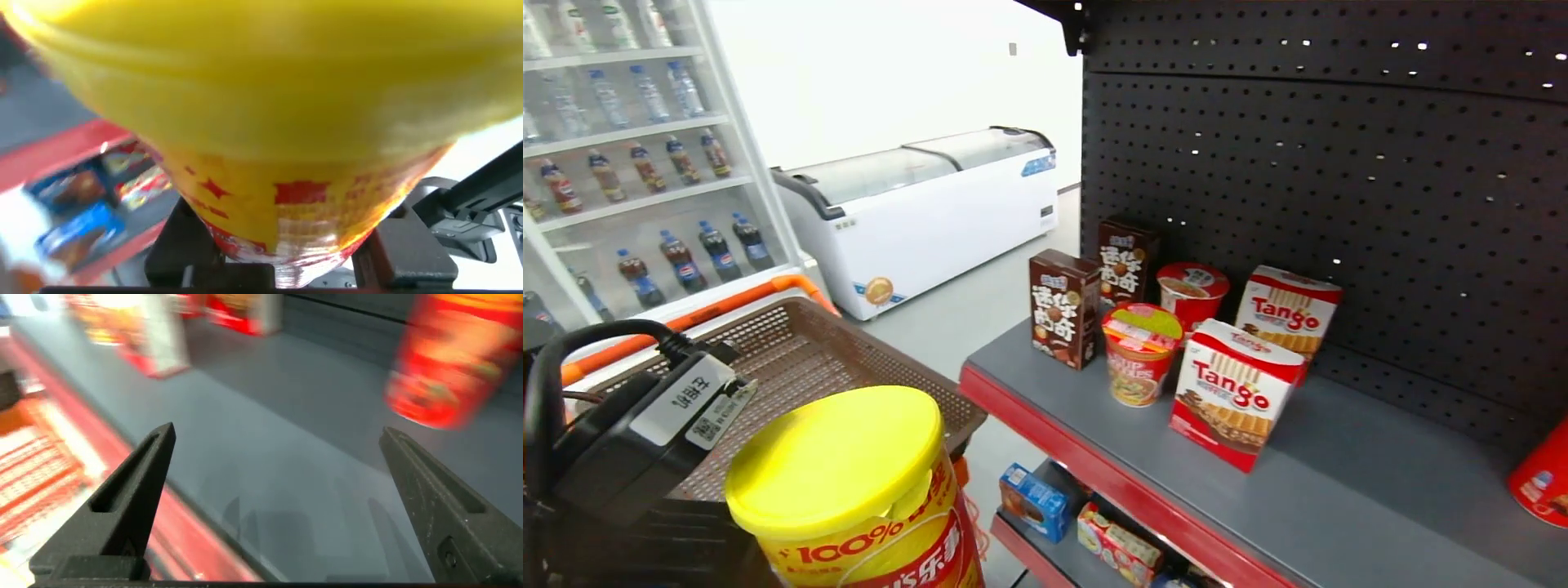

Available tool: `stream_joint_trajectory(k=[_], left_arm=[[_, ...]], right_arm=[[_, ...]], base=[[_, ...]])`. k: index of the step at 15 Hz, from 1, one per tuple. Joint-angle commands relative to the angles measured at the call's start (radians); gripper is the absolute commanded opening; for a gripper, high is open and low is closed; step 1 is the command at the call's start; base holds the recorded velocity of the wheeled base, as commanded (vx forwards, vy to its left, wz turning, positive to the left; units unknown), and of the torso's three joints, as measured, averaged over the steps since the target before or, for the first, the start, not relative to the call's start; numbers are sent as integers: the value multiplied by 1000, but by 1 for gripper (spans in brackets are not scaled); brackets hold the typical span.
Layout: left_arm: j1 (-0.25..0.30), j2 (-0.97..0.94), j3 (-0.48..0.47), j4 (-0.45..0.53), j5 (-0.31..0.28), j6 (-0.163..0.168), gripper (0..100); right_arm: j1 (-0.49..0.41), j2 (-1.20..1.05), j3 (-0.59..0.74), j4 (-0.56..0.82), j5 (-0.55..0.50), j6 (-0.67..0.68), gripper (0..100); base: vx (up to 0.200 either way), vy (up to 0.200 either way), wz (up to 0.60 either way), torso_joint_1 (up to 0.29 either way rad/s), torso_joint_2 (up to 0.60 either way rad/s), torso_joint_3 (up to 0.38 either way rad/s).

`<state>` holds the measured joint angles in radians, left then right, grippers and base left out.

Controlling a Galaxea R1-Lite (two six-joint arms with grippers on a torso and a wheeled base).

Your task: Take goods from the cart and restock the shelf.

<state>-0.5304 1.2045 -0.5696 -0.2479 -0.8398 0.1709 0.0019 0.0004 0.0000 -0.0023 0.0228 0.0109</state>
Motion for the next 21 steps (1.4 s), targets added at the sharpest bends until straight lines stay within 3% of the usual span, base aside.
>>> stream_joint_trajectory(k=[1,16,21], left_arm=[[0,6,0,-1,-1,-1,0],[13,6,-1,-1,-1,-2,0],[15,3,-3,-1,1,-2,0]], right_arm=[[0,0,0,-1,0,0,100],[0,0,0,-1,2,-2,100],[0,0,0,-1,2,-2,100]], base=[[0,0,-600,12,-2,-7],[0,0,-600,2,2,1],[0,0,0,0,0,0]])
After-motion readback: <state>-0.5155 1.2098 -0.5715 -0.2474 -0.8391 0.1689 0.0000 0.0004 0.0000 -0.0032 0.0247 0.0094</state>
